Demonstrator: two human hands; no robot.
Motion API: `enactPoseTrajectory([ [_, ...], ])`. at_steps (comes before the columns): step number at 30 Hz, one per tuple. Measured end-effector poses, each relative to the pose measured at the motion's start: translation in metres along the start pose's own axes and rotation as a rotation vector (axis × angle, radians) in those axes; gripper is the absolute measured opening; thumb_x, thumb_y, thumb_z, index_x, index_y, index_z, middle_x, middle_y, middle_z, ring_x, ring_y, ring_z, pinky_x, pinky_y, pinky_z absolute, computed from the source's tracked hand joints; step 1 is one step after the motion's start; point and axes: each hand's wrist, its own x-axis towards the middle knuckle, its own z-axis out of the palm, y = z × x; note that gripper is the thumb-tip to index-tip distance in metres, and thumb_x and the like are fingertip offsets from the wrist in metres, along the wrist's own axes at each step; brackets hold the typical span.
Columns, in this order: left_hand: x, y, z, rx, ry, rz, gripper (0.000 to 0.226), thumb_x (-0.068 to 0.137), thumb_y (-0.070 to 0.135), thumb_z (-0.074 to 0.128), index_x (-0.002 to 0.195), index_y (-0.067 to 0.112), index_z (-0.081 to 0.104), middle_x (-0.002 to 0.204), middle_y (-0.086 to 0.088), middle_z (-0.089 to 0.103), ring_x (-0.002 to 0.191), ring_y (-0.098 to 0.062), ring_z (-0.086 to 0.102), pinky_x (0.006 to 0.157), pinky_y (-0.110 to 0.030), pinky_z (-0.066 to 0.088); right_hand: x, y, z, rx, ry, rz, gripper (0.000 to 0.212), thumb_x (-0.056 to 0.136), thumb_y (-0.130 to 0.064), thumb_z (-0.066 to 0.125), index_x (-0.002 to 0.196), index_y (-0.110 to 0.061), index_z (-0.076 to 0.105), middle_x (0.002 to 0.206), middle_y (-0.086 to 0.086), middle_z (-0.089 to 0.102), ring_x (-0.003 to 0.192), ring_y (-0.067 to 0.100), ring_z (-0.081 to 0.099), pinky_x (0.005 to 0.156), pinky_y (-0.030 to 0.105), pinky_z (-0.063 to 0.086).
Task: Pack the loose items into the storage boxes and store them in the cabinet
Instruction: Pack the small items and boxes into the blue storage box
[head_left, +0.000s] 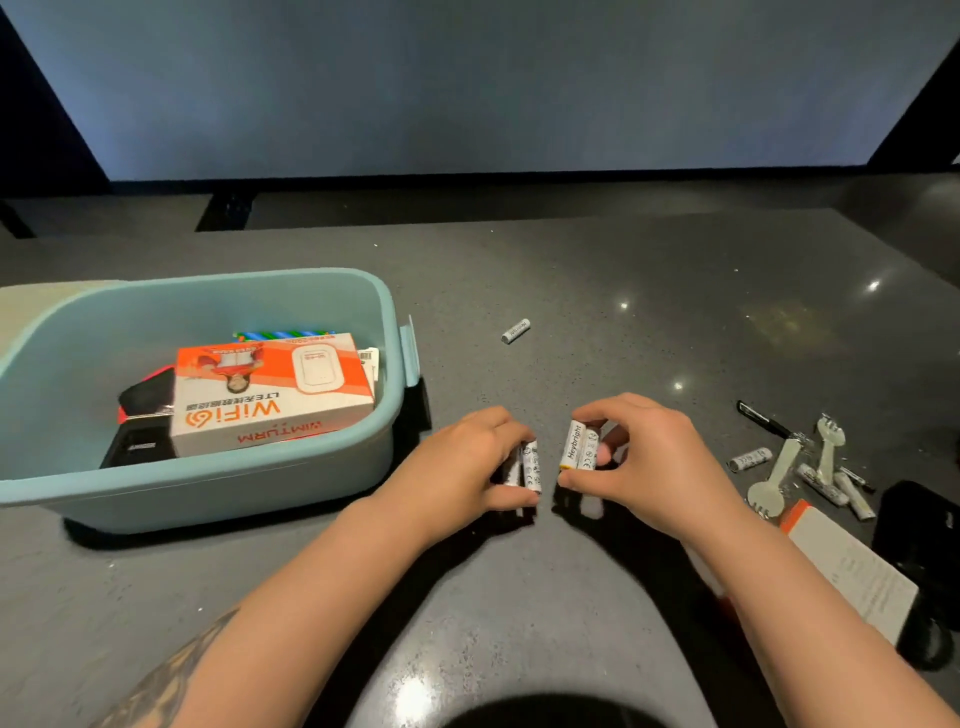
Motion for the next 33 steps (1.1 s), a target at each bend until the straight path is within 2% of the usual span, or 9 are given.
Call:
enactPoseTrajectory([
  [4, -0.021, 0.010, -0.063, -0.017, 0.251, 0.011, 0.052, 0.078, 0.044, 0.070, 0.121, 0.022, 0.053, 0.112, 0.005, 0.053, 0.101, -0.011, 0.051, 0.085, -0.030, 0.042, 0.027, -0.038, -0.026, 0.059, 0.120, -0.079, 0.049, 0.055, -0.035, 0.086, 0.101, -0.032, 0.067, 0.086, -0.017, 0.059, 0.075, -0.003, 0.058, 0.065, 0.005, 0.038],
  [7, -0.048, -0.008, -0.112, -0.011, 0.376, -0.076, 0.049, 0.075, 0.040, 0.074, 0.117, 0.020, 0.057, 0.105, 0.004, 0.056, 0.093, -0.009, 0.051, 0.082, -0.028, 0.042, 0.049, -0.083, -0.028, 0.124, 0.154, -0.184, 0.050, 0.055, -0.038, 0.083, 0.102, -0.033, 0.067, 0.088, -0.017, 0.061, 0.074, -0.002, 0.059, 0.067, 0.005, 0.041],
  [11, -0.099, -0.060, -0.153, 0.009, 0.458, -0.307, 0.050, 0.072, 0.040, 0.076, 0.116, 0.023, 0.059, 0.107, 0.007, 0.058, 0.094, -0.008, 0.053, 0.084, -0.026, 0.043, 0.072, -0.153, 0.000, 0.163, 0.061, -0.336, 0.050, 0.055, -0.041, 0.084, 0.102, -0.035, 0.066, 0.091, -0.019, 0.061, 0.074, -0.001, 0.059, 0.065, 0.009, 0.045],
  [15, -0.150, -0.118, -0.168, 0.065, 0.501, -0.487, 0.051, 0.069, 0.042, 0.078, 0.113, 0.022, 0.061, 0.100, 0.008, 0.057, 0.088, -0.009, 0.054, 0.077, -0.022, 0.042, 0.094, -0.217, 0.046, 0.153, -0.069, -0.437, 0.051, 0.058, -0.039, 0.086, 0.104, -0.032, 0.066, 0.094, -0.019, 0.059, 0.071, -0.002, 0.059, 0.069, 0.014, 0.046],
  [22, -0.173, -0.187, -0.187, 0.134, 0.355, -0.536, 0.053, 0.070, 0.044, 0.076, 0.115, 0.022, 0.059, 0.096, 0.009, 0.051, 0.085, -0.010, 0.052, 0.073, -0.025, 0.040, 0.147, -0.291, 0.101, 0.027, -0.184, -0.495, 0.058, 0.062, -0.044, 0.083, 0.114, -0.027, 0.064, 0.106, -0.009, 0.062, 0.077, 0.005, 0.058, 0.075, 0.026, 0.048],
  [25, -0.161, -0.198, -0.186, 0.181, 0.238, -0.520, 0.053, 0.072, 0.045, 0.075, 0.116, 0.021, 0.057, 0.104, 0.003, 0.055, 0.092, -0.015, 0.054, 0.077, -0.030, 0.043, 0.162, -0.303, 0.117, -0.058, -0.238, -0.447, 0.060, 0.063, -0.043, 0.083, 0.117, -0.024, 0.063, 0.108, -0.006, 0.063, 0.085, 0.008, 0.053, 0.072, 0.023, 0.041],
  [28, -0.153, -0.207, -0.179, 0.248, 0.144, -0.502, 0.054, 0.072, 0.048, 0.073, 0.117, 0.022, 0.057, 0.108, 0.002, 0.056, 0.099, -0.019, 0.054, 0.082, -0.038, 0.046, 0.168, -0.307, 0.131, -0.103, -0.284, -0.395, 0.060, 0.062, -0.040, 0.083, 0.116, -0.021, 0.064, 0.107, -0.003, 0.066, 0.089, 0.013, 0.057, 0.073, 0.026, 0.045],
  [31, -0.153, -0.217, -0.172, 0.343, 0.141, -0.475, 0.054, 0.072, 0.054, 0.069, 0.117, 0.028, 0.056, 0.107, 0.007, 0.058, 0.103, -0.016, 0.052, 0.085, -0.032, 0.033, 0.170, -0.305, 0.142, -0.113, -0.301, -0.361, 0.059, 0.062, -0.038, 0.083, 0.116, -0.023, 0.064, 0.111, -0.004, 0.065, 0.099, 0.015, 0.058, 0.081, 0.028, 0.047],
  [33, -0.154, -0.220, -0.168, 0.381, 0.157, -0.455, 0.052, 0.070, 0.059, 0.067, 0.113, 0.032, 0.056, 0.102, 0.010, 0.058, 0.100, -0.013, 0.050, 0.079, -0.031, 0.020, 0.169, -0.304, 0.149, -0.146, -0.333, -0.355, 0.059, 0.063, -0.039, 0.082, 0.117, -0.025, 0.063, 0.112, -0.004, 0.064, 0.104, 0.017, 0.057, 0.086, 0.033, 0.048],
])
